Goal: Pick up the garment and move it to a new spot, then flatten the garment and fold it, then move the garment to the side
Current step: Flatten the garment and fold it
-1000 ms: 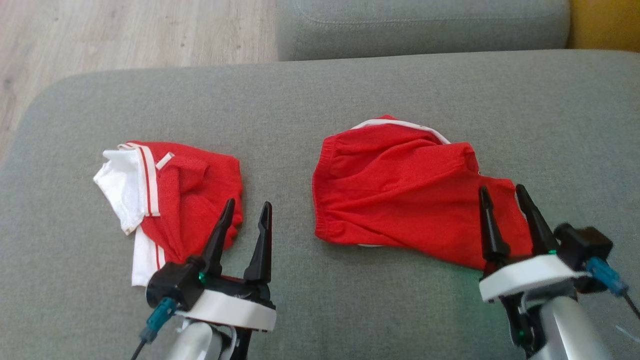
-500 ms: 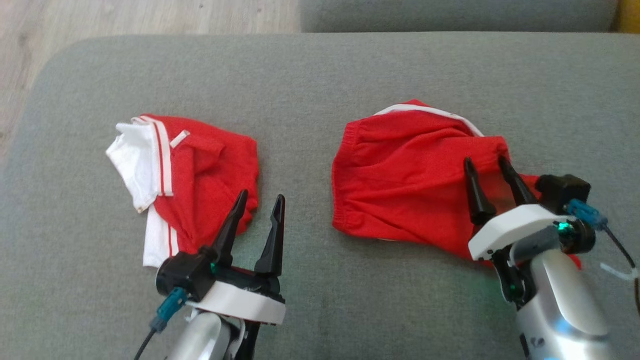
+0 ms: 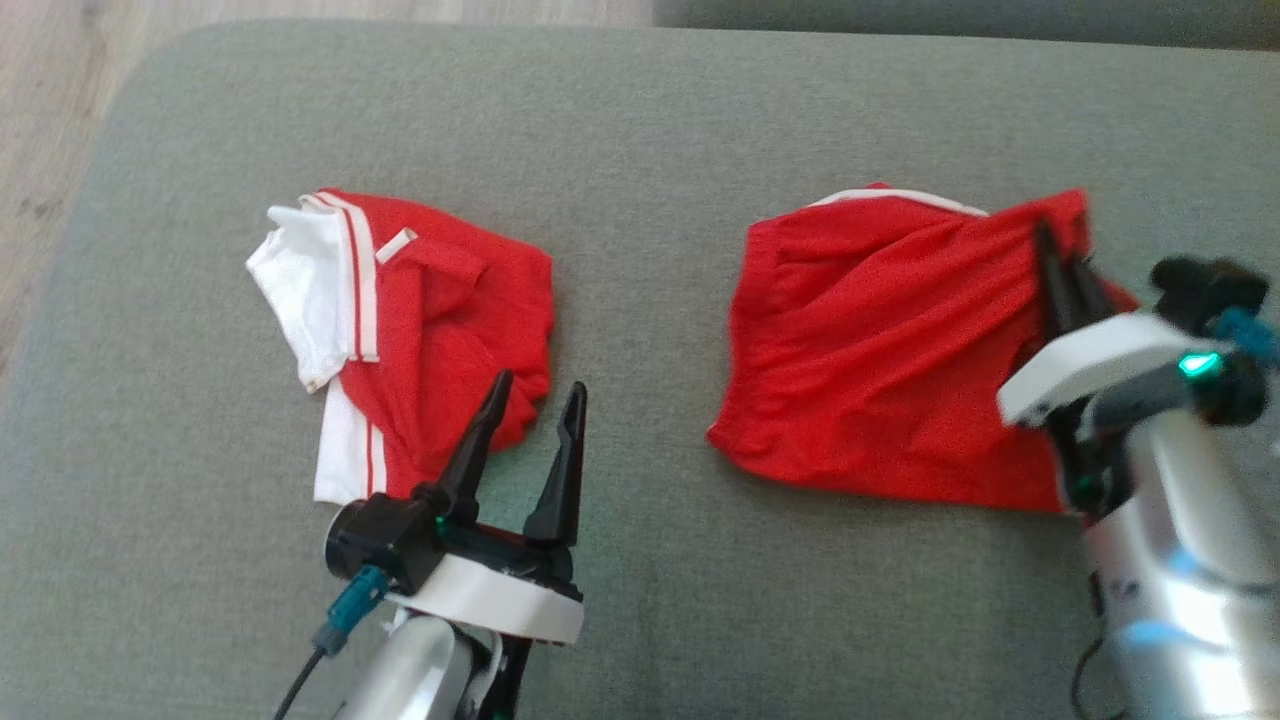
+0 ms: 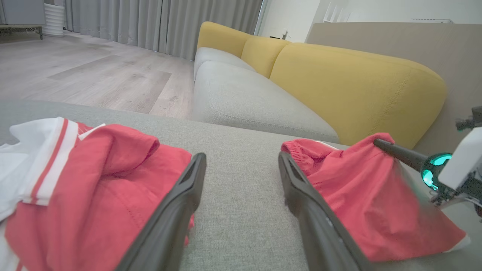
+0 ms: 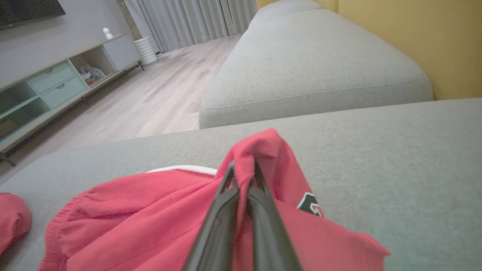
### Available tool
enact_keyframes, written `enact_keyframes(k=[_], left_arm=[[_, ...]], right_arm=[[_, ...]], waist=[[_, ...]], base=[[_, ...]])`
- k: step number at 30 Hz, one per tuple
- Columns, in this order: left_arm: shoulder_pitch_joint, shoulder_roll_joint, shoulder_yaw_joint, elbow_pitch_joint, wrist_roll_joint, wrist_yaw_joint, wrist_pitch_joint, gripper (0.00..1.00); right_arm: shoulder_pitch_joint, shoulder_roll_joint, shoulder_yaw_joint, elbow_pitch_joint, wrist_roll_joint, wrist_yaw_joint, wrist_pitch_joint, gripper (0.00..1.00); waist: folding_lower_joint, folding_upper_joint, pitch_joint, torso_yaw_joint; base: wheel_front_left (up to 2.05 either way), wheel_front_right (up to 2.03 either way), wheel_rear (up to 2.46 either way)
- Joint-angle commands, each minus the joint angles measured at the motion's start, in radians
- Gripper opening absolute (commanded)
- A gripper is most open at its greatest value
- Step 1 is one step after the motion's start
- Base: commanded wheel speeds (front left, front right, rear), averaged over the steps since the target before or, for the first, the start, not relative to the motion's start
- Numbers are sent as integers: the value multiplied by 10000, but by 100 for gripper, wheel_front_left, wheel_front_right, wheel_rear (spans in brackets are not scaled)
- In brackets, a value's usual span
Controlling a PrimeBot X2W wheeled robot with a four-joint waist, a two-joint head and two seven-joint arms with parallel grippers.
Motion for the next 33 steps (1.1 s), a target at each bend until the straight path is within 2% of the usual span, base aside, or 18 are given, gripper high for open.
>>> enact_keyframes(k=[1, 9, 15, 16, 17, 20, 26, 33], left_arm=[[-390, 5, 171, -315, -30, -16, -95, 100], [-646, 5, -112, -318, -237, 24, -95, 100], [-769, 5, -259, -355, -420, 86, -95, 100], [-782, 5, -271, -364, -443, 101, -95, 100], [-793, 5, -282, -367, -463, 113, -95, 100], [-764, 5, -272, -374, -492, 158, -95, 100], [-658, 5, -124, -430, -409, 189, -95, 100], [-394, 5, 150, -454, -254, 168, -95, 100]], right_arm=[[-635, -158, -30, -246, -261, 39, 177, 0], [-2106, -650, -1125, 822, -1284, 39, 1265, 0], [-2949, -1088, -1587, 2169, -2039, 39, 1439, 0], [-3050, -1180, -1655, 2407, -2252, 39, 1386, 37], [-3131, -1266, -1779, 2649, -2468, 39, 1333, 100], [-3311, -1234, -2024, 3096, -2935, 39, 867, 100], [-3151, -849, -2232, 3241, -3092, 39, -407, 100], [-1857, -215, -1891, 2352, -2650, 39, -1792, 100]], waist=[[0, 0, 121, 142], [0, 0, 479, 752], [0, 0, 647, 1137], [0, 0, 658, 1167], [0, 0, 653, 1192], [0, 0, 532, 1163], [0, 0, 131, 742], [0, 0, -577, -205]], base=[[0, 0, 0], [0, 0, 0], [0, 0, 0], [0, 0, 0], [0, 0, 0], [0, 0, 0], [0, 0, 0], [0, 0, 0]])
